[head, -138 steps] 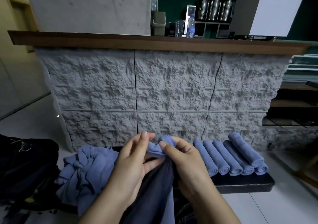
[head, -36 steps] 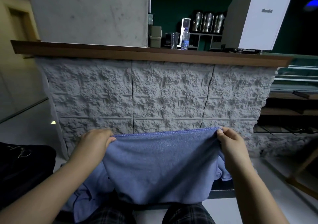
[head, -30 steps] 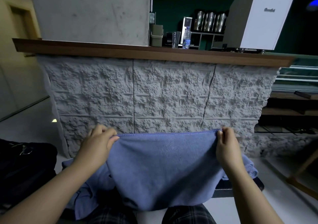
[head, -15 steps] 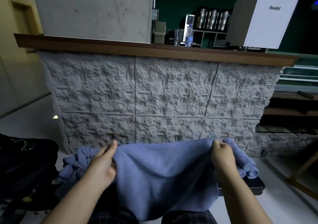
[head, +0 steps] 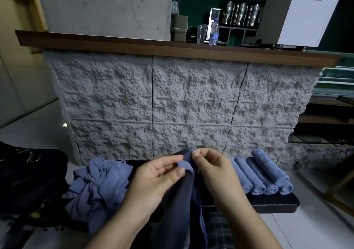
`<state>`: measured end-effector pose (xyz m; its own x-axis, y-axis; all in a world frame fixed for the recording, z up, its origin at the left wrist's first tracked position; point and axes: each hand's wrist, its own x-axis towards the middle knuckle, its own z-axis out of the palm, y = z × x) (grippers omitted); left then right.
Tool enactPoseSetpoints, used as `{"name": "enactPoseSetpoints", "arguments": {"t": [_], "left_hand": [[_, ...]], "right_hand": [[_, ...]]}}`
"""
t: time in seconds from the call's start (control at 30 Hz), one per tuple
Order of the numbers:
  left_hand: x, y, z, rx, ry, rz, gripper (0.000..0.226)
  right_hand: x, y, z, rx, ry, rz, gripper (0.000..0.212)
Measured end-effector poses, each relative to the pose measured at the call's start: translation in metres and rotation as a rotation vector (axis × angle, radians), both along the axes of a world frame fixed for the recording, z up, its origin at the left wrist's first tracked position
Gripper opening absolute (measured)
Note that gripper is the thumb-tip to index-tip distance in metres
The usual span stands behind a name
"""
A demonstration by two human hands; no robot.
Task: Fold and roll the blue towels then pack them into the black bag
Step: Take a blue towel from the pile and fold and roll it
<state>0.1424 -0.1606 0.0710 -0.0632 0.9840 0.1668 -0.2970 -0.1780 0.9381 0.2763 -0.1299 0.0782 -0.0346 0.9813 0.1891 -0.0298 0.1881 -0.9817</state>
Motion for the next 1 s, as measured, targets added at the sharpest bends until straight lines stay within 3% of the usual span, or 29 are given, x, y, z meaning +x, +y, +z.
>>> {"name": "enactPoseSetpoints", "arguments": {"t": [0.13,0.37,0.63,0.73,0.83,1.0], "left_hand": [[0.001,0.001,-0.004,0.074,0.125,-0.004,0.034],[-0.004,0.003,-0.014,0.161,0.318,0.230,0.029],[-0.012,0.009,-0.022,0.119,0.441,0.277,0.019],[-0.019,0.016,-0.025,0.155,0.552,0.306,0.020],[-0.025,0.022,-0.028,0.270,0.730,0.379,0.017],[-0.028,0.024,-0.045,0.179,0.704,0.182,0.031]], "right_hand": [[-0.004,-0.007,0.001,0.109,-0.102,0.005,0.012],[-0.010,-0.015,-0.002,0.125,-0.171,0.089,0.015],[-0.009,-0.014,-0.007,0.157,-0.301,0.144,0.018],[-0.011,-0.011,-0.013,0.120,-0.210,0.197,0.002],[-0.009,-0.006,-0.019,0.101,-0.138,0.218,0.005],[-0.006,0.003,-0.028,0.111,-0.106,0.193,0.012]]}}
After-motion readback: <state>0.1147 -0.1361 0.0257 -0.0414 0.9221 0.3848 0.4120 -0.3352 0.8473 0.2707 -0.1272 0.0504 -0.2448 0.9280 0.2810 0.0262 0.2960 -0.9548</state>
